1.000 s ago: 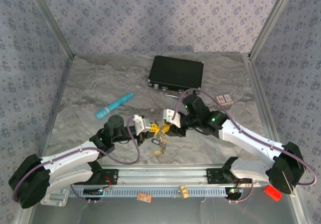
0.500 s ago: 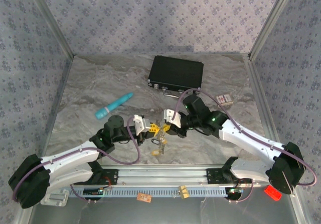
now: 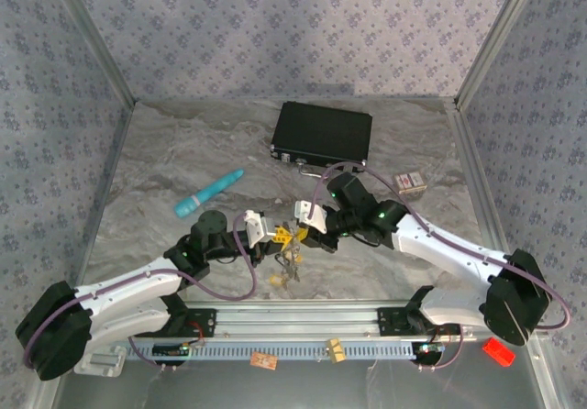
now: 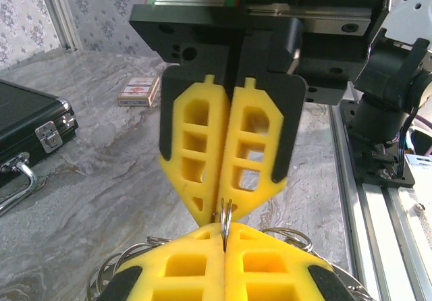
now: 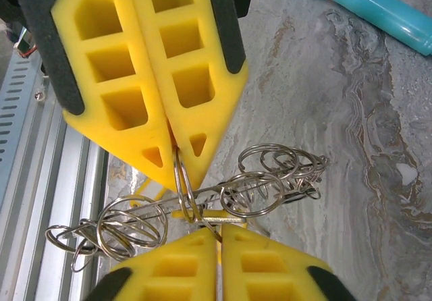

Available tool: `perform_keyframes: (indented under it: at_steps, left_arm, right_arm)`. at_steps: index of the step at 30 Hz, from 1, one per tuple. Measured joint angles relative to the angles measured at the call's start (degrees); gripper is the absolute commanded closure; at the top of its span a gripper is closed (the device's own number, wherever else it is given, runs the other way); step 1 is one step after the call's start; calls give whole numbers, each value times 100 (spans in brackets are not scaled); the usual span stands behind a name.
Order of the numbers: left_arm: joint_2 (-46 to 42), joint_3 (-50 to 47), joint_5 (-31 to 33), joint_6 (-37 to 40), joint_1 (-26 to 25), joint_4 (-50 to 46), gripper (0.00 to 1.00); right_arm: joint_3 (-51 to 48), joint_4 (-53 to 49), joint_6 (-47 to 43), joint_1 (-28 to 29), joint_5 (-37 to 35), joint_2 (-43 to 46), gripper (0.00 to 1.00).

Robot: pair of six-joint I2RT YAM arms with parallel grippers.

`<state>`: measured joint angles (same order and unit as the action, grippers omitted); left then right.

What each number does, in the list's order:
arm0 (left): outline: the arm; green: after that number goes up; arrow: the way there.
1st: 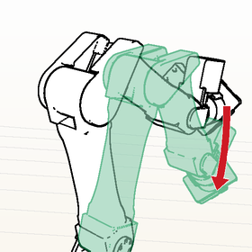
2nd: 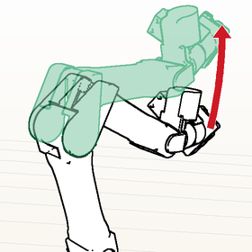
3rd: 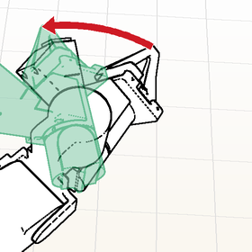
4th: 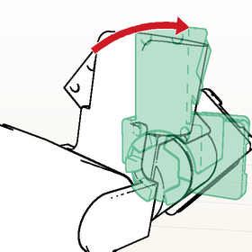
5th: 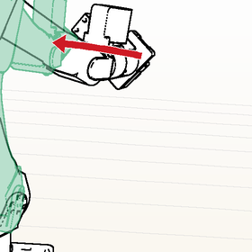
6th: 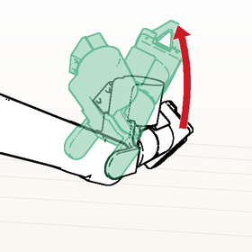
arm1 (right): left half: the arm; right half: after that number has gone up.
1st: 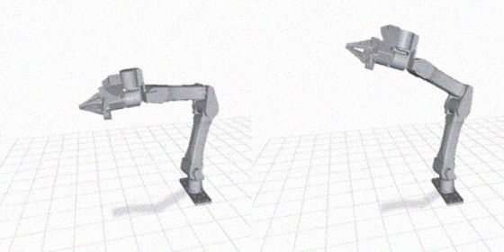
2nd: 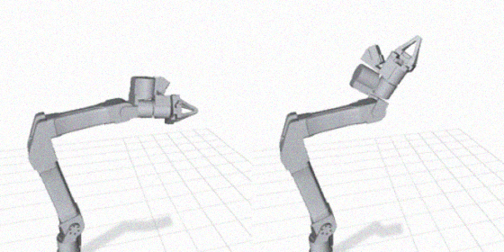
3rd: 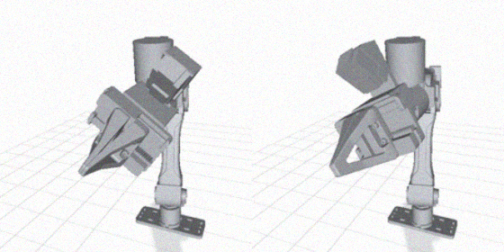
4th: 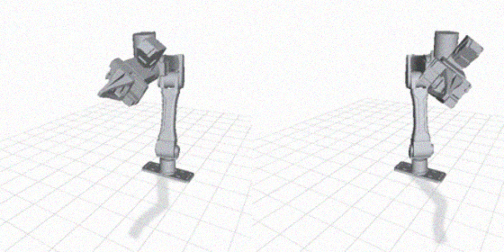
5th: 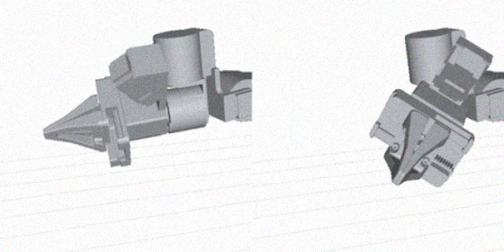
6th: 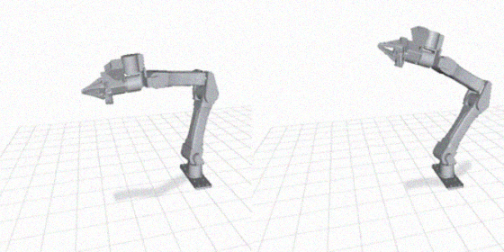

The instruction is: Put the keys on the keyring

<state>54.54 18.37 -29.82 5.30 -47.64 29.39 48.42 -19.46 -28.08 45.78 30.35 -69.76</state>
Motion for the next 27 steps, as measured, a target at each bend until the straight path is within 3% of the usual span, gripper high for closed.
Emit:
perform_keyframes:
  at_steps: [4,14,19,22,27]
  left_arm:
    - [0,0,-46,0,0,81,100]
    - [4,0,-68,-2,-4,166,100]
    - [39,0,-61,-2,-4,223,100]
    - [70,0,-42,-2,-2,221,100]
    - [63,0,68,33,-7,208,73]
  right_arm:
    - [-20,22,4,0,-11,114,75]
    - [-72,203,24,0,96,391,76]
    - [-72,321,44,24,177,273,85]
    - [-72,337,70,50,203,234,98]
    - [-46,240,20,68,111,210,100]
